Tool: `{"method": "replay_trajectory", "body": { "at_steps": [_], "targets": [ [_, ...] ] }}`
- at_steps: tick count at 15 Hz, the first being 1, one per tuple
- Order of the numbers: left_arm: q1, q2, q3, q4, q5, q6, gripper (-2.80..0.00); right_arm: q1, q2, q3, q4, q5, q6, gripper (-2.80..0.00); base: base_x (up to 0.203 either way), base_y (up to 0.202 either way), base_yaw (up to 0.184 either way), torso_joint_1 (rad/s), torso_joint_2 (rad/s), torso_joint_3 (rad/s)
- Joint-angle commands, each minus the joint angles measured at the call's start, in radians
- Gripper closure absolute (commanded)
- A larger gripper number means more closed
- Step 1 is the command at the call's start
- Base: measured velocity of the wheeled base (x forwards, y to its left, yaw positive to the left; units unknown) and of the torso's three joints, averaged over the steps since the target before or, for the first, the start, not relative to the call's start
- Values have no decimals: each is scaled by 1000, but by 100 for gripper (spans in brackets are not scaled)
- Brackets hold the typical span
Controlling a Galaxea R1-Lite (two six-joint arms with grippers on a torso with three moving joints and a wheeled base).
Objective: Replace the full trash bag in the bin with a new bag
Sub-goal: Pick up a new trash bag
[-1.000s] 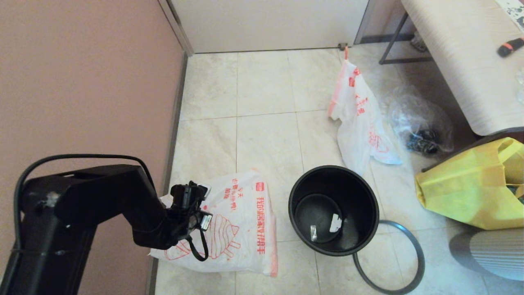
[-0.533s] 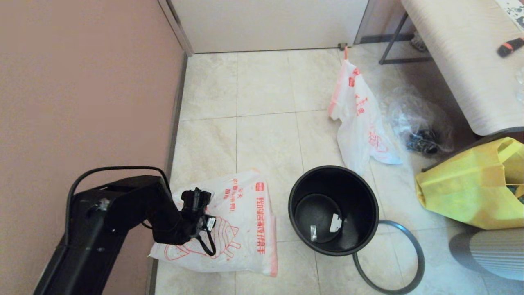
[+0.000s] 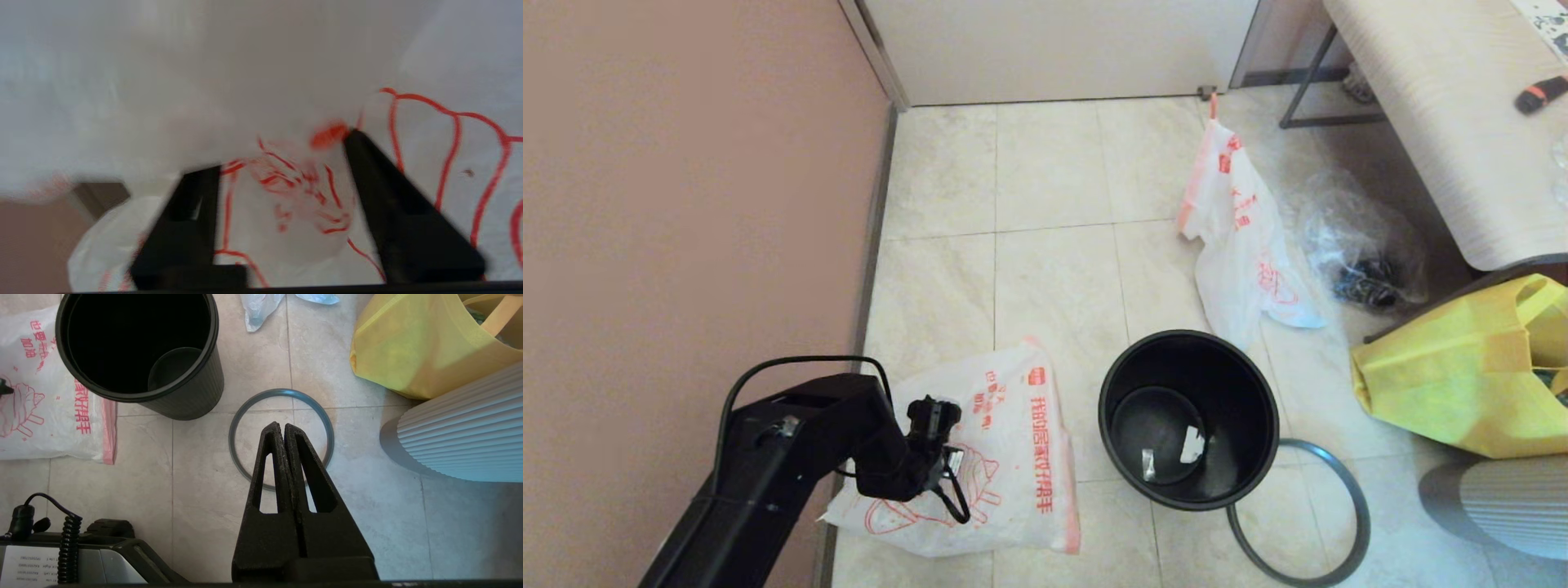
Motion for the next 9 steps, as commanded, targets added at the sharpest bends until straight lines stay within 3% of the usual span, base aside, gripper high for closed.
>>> {"method": "replay_trajectory", "body": {
  "at_steps": [1, 6, 9],
  "targets": [
    [1, 13, -10, 2, 2, 1, 0, 0, 1, 0, 2, 0, 0, 0, 0, 0, 0, 0, 0, 0],
    [0, 7, 6, 4, 1, -2, 0, 0, 1, 0, 1, 0, 0, 0, 0, 0, 0, 0, 0, 0],
    [-18, -108, 107, 4, -5, -34, 0, 0, 1, 0, 1, 0, 0, 0, 0, 0, 0, 0, 0, 0]
  ]
}}
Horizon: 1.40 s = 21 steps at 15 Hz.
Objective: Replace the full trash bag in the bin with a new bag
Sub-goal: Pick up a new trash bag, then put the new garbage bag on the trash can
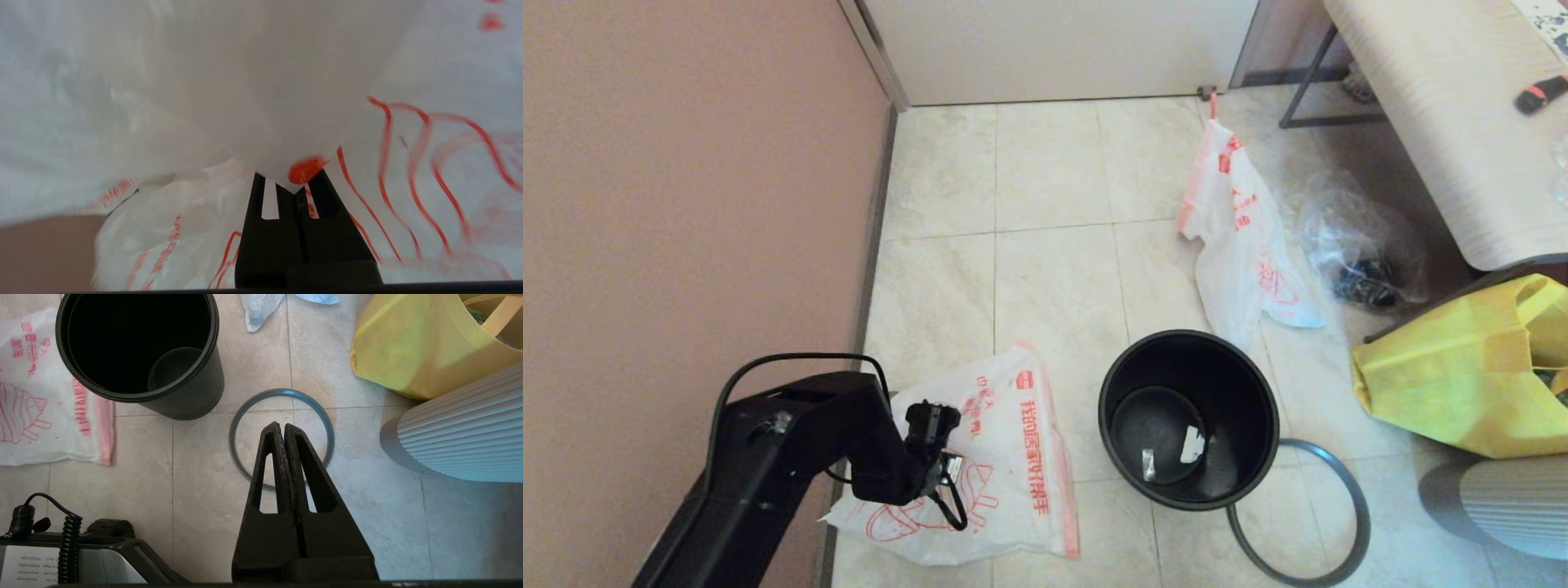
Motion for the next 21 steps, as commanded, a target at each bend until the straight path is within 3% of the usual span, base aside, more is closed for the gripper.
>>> {"method": "replay_trajectory", "body": {
  "at_steps": [1, 8, 10, 15, 18, 21],
  "targets": [
    [-16, -116, 71, -4, 0, -14, 0, 0, 1, -1, 1, 0, -1, 0, 0, 0, 0, 0, 0, 0],
    [-157, -657, 460, 7, -3, -77, 0, 0, 1, 0, 1, 0, -1, 0, 0, 0, 0, 0, 0, 0],
    [-209, -817, 520, 95, -4, -103, 0, 0, 1, 0, 1, 0, -1, 0, 0, 0, 0, 0, 0, 0],
    [-346, -1230, 484, 542, -62, -232, 0, 0, 1, 0, 1, 0, -1, 0, 0, 0, 0, 0, 0, 0],
    [-504, -1427, 366, 864, -79, -315, 0, 0, 1, 0, 1, 0, -1, 0, 0, 0, 0, 0, 0, 0],
    [-553, -1538, 211, 1104, -80, -337, 0, 0, 1, -1, 1, 0, -1, 0, 0, 0, 0, 0, 0, 0]
  ]
}}
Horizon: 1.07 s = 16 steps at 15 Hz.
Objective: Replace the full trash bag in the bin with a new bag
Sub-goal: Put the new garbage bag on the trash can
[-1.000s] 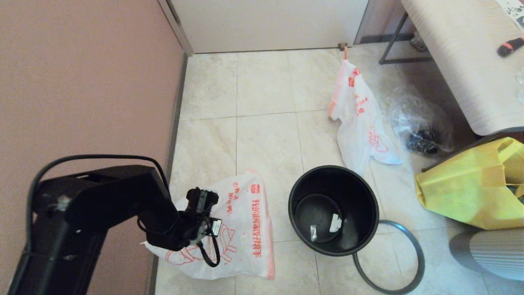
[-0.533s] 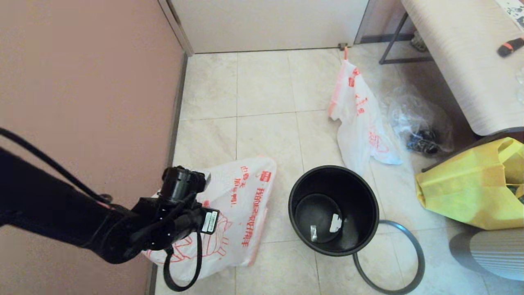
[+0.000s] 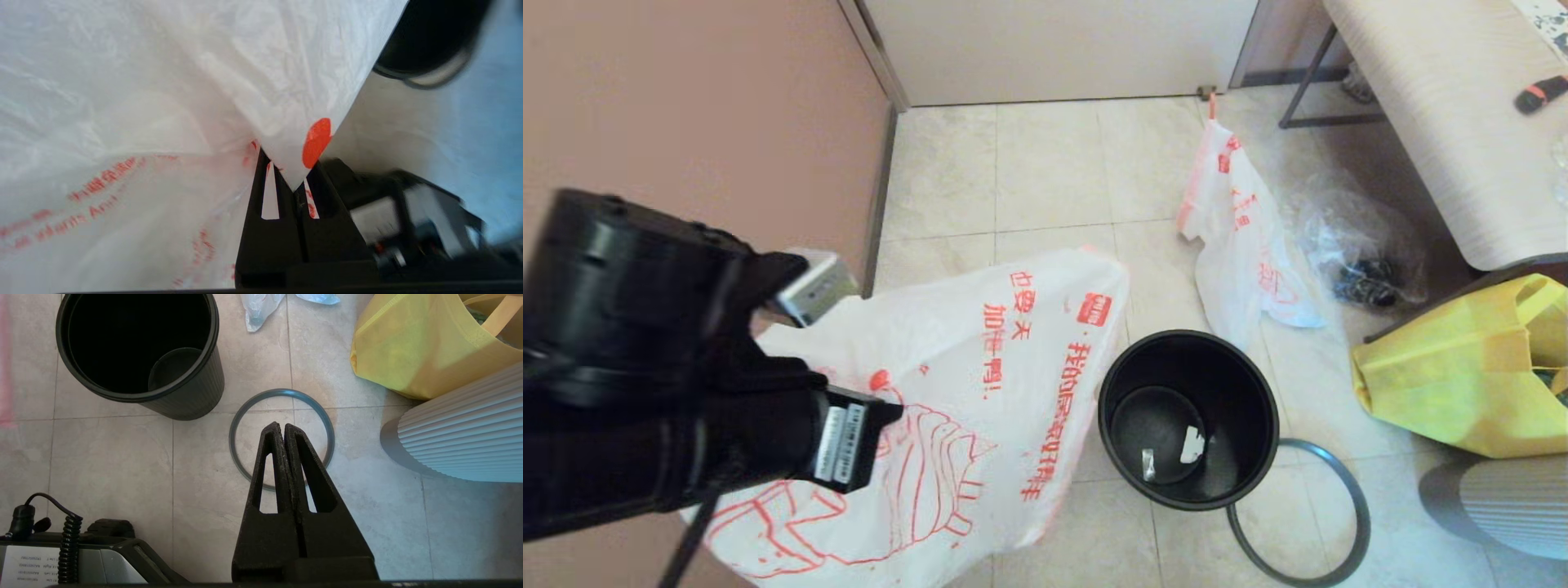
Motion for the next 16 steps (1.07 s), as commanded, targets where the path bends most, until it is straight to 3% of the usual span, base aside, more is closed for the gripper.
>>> {"method": "replay_trajectory", "body": {
  "at_steps": [1, 3, 8, 12, 16],
  "targets": [
    [-28, -112, -76, 128, 1, -2, 0, 0, 1, 0, 1, 1, -1, 0, 0, 0, 0, 0, 0, 0],
    [-43, -141, -118, 227, -1, -5, 0, 0, 1, 0, 1, 1, -1, 0, 0, 0, 0, 0, 0, 0],
    [-112, -15, -218, 225, -35, -30, 0, 0, 1, 0, 1, 1, -1, 0, 0, 0, 0, 0, 0, 0],
    [-256, 219, -475, 244, -39, -69, 0, 0, 1, -1, 1, 1, -1, 0, 0, 0, 0, 0, 0, 0],
    [-429, 358, -749, 384, -53, -132, 0, 0, 1, 0, 1, 1, -1, 0, 0, 0, 0, 0, 0, 0]
  ]
}}
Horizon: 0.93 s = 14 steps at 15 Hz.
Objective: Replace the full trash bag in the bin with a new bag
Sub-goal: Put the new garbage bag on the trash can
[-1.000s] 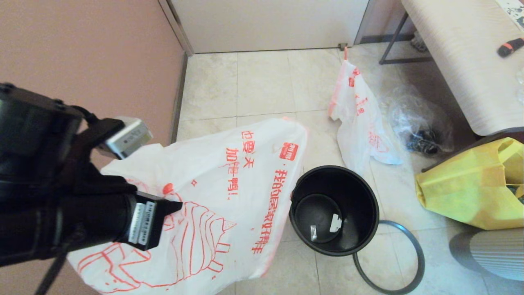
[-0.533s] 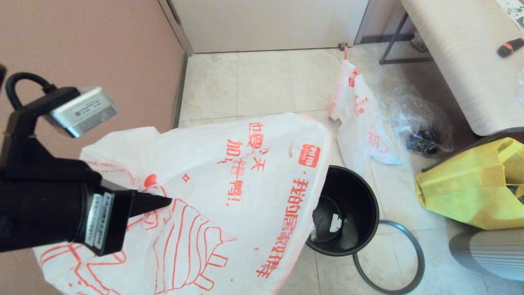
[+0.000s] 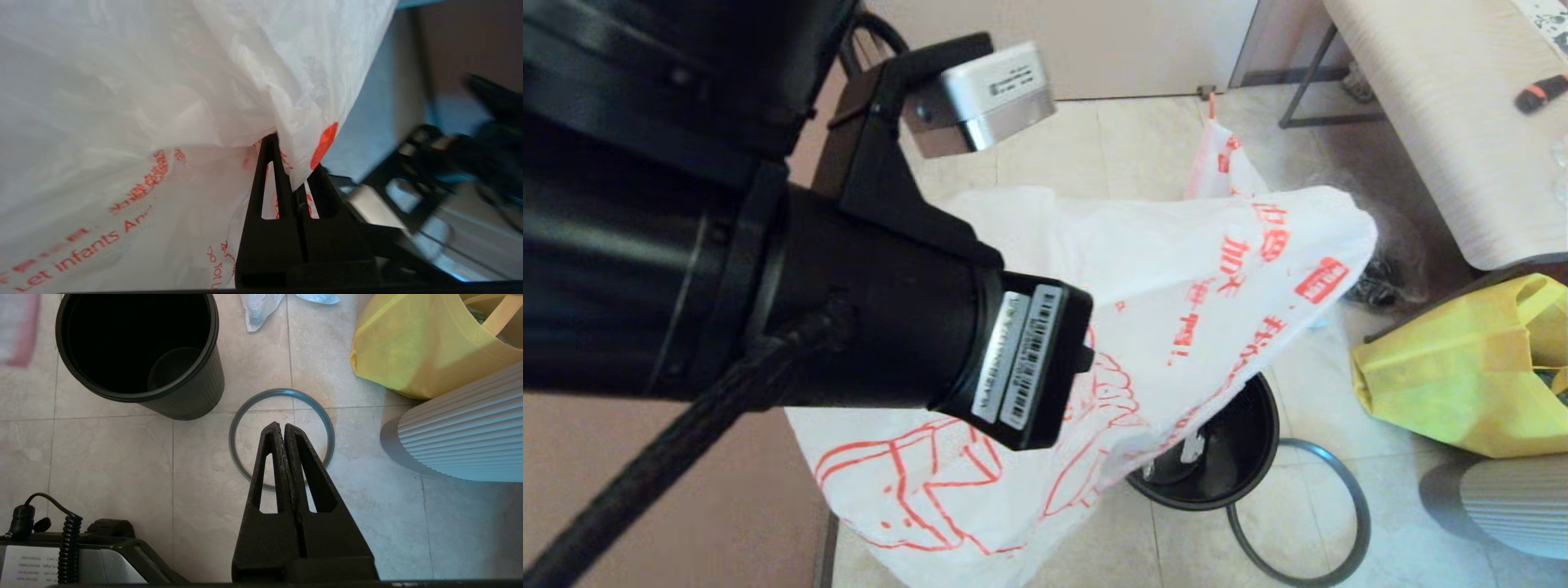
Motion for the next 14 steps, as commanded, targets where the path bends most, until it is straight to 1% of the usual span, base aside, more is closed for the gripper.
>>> {"method": "replay_trajectory", "body": {
  "at_steps": [1, 2, 3, 4, 5, 8, 9, 11, 14],
  "targets": [
    [-53, 80, -125, 55, -5, -9, 0, 0, 1, -1, 1, 1, -1, 0, 0, 0, 0, 0, 0, 0],
    [-83, 91, -194, 117, -18, -16, 0, 0, 1, 0, 1, 1, -1, 0, 0, 0, 0, 0, 0, 0],
    [-108, 99, -229, 196, -48, -23, 0, 0, 1, 0, 1, 1, -1, 0, 0, 0, 0, 0, 0, 0],
    [-113, 100, -223, 214, -69, -31, 0, 0, 1, 0, 1, 1, -1, 0, 0, 0, 0, 0, 0, 0],
    [-102, 104, -220, 217, -77, -38, 0, 0, 1, 0, 1, 1, -1, 0, 0, 0, 0, 0, 0, 0],
    [-86, 161, -225, 196, -111, -34, 0, 0, 1, -1, 1, 1, -1, 0, 0, 0, 0, 0, 0, 0],
    [-77, 184, -225, 167, -126, -23, 0, 0, 1, -1, 1, 1, -1, 0, 0, 0, 0, 0, 0, 0],
    [-19, 305, -225, 68, -169, 35, 0, 0, 1, 0, 1, 1, -1, 0, 0, 0, 0, 0, 0, 0],
    [87, 505, -226, -141, -253, 107, 0, 0, 1, -1, 1, 1, -1, 0, 0, 0, 0, 0, 0, 0]
  ]
}}
